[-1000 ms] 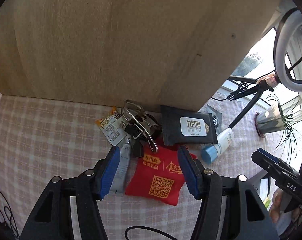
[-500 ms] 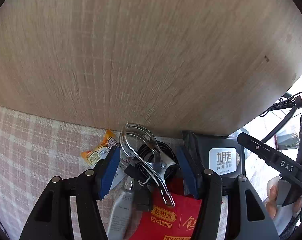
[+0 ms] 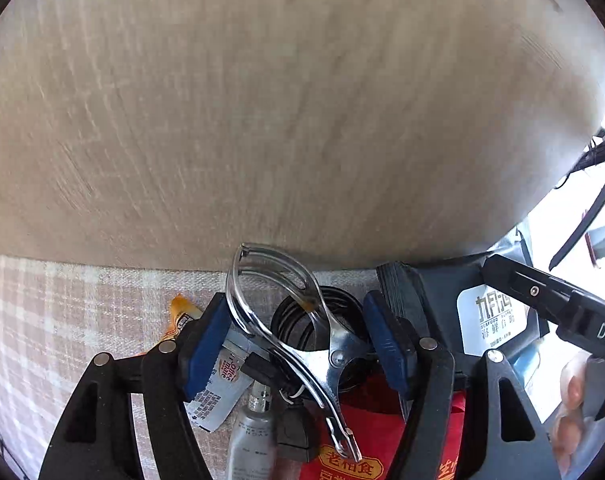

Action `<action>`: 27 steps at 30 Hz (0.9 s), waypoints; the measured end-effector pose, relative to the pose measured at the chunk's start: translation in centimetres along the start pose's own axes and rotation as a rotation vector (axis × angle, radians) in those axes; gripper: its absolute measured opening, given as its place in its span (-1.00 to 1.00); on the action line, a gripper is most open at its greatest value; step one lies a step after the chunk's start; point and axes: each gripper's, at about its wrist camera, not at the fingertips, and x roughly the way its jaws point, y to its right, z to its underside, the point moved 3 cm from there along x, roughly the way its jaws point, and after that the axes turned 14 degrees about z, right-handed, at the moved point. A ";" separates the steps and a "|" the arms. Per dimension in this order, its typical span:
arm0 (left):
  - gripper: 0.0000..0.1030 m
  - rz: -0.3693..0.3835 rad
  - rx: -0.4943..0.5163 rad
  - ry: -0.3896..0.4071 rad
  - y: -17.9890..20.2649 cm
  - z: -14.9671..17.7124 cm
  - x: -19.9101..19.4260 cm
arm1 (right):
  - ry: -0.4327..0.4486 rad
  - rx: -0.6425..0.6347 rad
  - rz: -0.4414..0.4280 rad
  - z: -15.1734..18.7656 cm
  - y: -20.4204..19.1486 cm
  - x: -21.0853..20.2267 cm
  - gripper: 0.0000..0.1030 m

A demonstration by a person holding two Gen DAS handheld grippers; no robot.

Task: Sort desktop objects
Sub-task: 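Move the right gripper over to the red drawstring bag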

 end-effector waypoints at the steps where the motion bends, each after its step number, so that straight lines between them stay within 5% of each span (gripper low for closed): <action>1: 0.26 0.011 -0.011 -0.003 0.0 0.3 -0.2 | -0.021 0.019 -0.017 0.4 0.2 0.1 0.43; 13: 0.28 0.043 0.070 -0.053 0.9 7.8 -3.5 | 0.004 -0.117 0.060 10.1 -3.1 -2.4 0.44; 27: 0.34 0.037 0.092 -0.089 -3.3 17.7 -8.9 | -0.022 -0.134 -0.024 23.0 -4.9 -5.6 0.44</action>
